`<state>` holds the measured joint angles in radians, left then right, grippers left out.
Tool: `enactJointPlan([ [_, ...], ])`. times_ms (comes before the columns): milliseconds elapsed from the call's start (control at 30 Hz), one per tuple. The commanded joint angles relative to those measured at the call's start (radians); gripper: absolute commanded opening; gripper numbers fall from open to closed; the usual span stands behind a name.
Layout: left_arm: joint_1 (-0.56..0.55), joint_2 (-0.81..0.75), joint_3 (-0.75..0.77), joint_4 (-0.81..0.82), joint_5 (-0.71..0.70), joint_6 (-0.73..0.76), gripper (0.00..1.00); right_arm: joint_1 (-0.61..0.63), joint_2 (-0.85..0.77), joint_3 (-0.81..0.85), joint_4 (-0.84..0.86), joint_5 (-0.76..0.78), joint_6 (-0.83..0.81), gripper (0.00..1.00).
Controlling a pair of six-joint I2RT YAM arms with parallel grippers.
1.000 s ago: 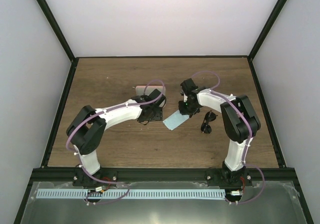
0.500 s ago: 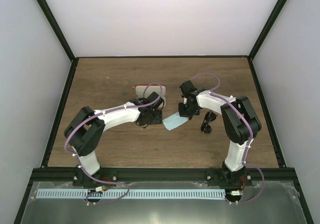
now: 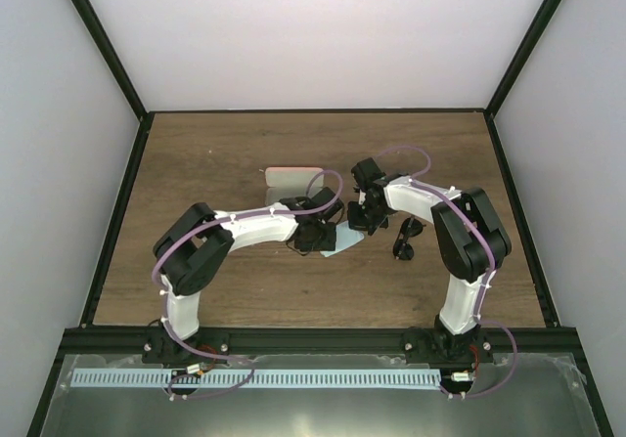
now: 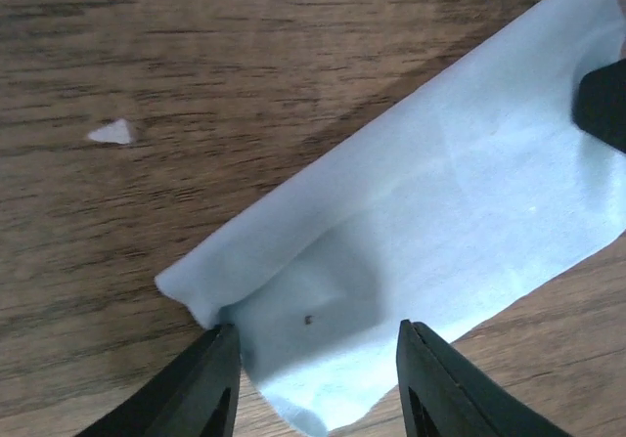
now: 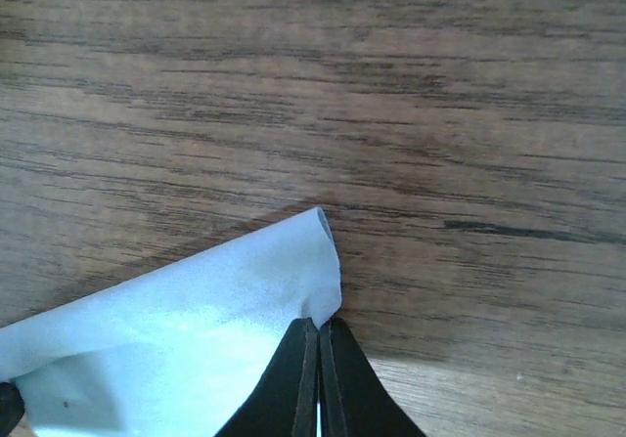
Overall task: Organize the sunglasses
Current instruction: Pick up the glasses cleaning cloth from the center of the board.
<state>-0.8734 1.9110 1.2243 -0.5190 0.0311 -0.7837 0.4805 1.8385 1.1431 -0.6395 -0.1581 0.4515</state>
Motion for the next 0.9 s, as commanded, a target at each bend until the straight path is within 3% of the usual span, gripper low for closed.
enactJointPlan([
  [0, -0.002, 0.034, 0.029, -0.021, 0.017, -0.019, 0.45, 0.009, -0.02, -0.011, -0.014, -0.016, 0.019, 0.01],
  [300, -0.001, 0.041, 0.03, -0.045, 0.009, -0.026, 0.34, 0.009, -0.023, -0.013, -0.006, -0.02, 0.019, 0.01],
  [767, -0.002, 0.09, 0.064, -0.076, 0.013, 0.003, 0.06, 0.009, -0.049, -0.028, 0.017, -0.03, 0.015, 0.01],
  [867, -0.001, 0.088, 0.074, -0.09, -0.005, 0.007, 0.04, 0.008, -0.055, -0.022, 0.016, -0.032, 0.016, 0.01],
])
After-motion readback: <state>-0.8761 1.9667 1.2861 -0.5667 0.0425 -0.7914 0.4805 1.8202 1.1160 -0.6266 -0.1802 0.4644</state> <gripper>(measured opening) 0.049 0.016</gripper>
